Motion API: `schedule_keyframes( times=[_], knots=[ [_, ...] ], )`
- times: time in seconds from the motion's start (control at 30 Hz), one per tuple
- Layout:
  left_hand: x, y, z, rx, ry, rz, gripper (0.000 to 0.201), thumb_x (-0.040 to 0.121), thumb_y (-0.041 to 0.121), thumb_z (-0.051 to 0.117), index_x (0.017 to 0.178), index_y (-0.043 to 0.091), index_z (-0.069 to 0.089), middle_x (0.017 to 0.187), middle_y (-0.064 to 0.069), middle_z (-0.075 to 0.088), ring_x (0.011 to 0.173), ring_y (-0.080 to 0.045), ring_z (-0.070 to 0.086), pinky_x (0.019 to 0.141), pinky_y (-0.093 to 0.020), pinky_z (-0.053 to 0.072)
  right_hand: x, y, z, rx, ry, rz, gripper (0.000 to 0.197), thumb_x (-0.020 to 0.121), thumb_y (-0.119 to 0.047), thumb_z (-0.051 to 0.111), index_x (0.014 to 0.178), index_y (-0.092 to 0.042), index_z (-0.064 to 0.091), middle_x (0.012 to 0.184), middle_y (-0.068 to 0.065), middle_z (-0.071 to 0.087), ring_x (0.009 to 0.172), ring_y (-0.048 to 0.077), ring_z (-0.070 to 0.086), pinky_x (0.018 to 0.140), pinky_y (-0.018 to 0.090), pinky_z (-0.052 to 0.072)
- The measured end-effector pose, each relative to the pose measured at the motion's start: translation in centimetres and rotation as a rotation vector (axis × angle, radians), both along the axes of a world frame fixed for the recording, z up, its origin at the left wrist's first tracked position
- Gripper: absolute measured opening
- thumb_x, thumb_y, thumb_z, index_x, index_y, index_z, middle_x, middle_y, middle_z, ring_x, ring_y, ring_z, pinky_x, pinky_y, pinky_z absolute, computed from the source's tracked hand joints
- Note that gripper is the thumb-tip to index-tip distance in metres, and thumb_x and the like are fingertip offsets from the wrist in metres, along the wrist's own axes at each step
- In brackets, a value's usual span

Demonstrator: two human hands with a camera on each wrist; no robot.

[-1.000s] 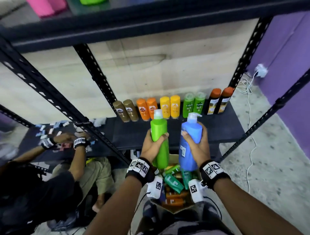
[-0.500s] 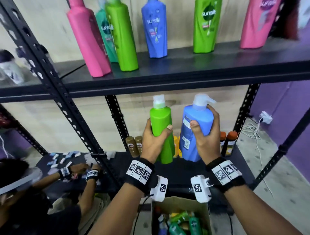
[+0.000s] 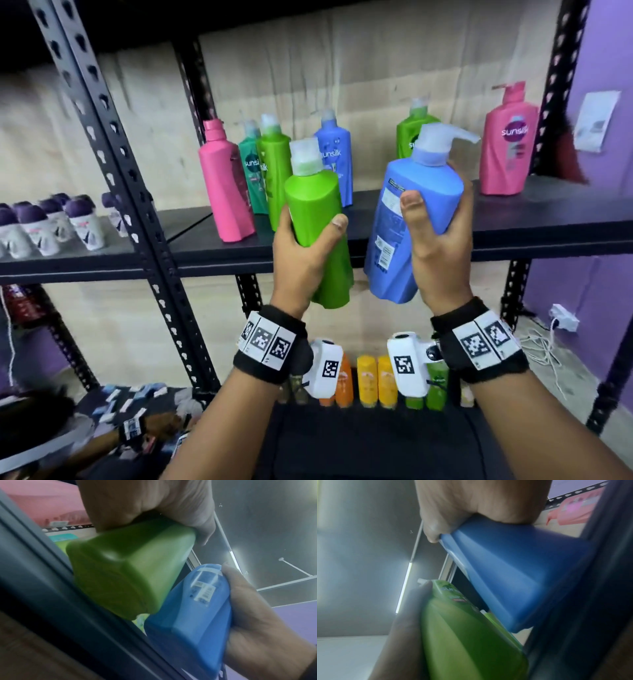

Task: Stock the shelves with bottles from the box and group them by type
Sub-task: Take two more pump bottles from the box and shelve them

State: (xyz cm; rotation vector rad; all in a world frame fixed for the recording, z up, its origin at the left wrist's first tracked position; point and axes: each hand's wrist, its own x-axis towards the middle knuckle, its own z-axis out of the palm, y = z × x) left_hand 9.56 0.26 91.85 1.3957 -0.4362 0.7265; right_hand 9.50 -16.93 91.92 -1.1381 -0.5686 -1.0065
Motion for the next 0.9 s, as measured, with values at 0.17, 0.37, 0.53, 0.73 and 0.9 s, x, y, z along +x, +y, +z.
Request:
schedule_keyframes(
  times=[0.17,0.37,0.53,0.73,0.9],
  knots=[
    [1.3,0.0,4.5,-0.001,-0.075,0.045,0.054,0.072,0.050,0.080,0.115,0.021,0.063,0.107,-0.004,0.074,0.100,-0.027,0.071,0.090,-0.056,0.056,0.8,0.2,4.4,-0.029,-0.030,-0.039,0.066,0.090,-0.048,0.070,0.140,-0.013,0.044,0.135,-0.001,0.059,0.122,0.015,0.060,0.102,0.033,0.049],
    [3.0,-0.3,6.2,-0.034,-0.053,0.031,0.052,0.072,0.051,0.081,0.114,0.024,0.064,0.108,-0.003,0.075,0.102,-0.028,0.071,0.092,-0.057,0.055,2.4,0.2,5.9,-0.110,0.003,-0.112,0.071,0.087,-0.057,0.069,0.140,-0.020,0.040,0.139,0.003,0.054,0.124,0.022,0.058,0.104,0.050,0.048],
    [4.7,-0.9,6.0,-0.015,-0.032,0.020,0.051,0.072,0.050,0.083,0.113,0.023,0.065,0.108,0.001,0.076,0.102,-0.021,0.072,0.094,-0.052,0.056,4.0,0.6,5.8,-0.107,0.027,-0.121,0.074,0.086,-0.060,0.067,0.141,-0.020,0.040,0.127,-0.033,0.054,0.113,-0.001,0.061,0.096,0.022,0.049],
    [6.8,-1.5,4.7,-0.020,-0.030,0.033,0.053,0.072,0.049,0.083,0.114,0.021,0.066,0.106,0.003,0.076,0.099,-0.016,0.073,0.089,-0.040,0.059,5.9,0.7,5.6,-0.159,0.089,-0.164,0.073,0.085,-0.053,0.071,0.142,-0.017,0.041,0.125,-0.031,0.053,0.114,-0.002,0.058,0.098,0.019,0.047],
    [8.7,-1.4,4.3,-0.005,-0.039,0.080,0.055,0.072,0.056,0.082,0.115,0.026,0.065,0.106,0.007,0.075,0.099,-0.013,0.072,0.088,-0.039,0.059,7.2,1.0,5.5,-0.212,0.104,-0.244,0.069,0.087,-0.049,0.073,0.142,-0.020,0.043,0.130,-0.015,0.056,0.117,0.000,0.057,0.096,0.015,0.044]
  ],
)
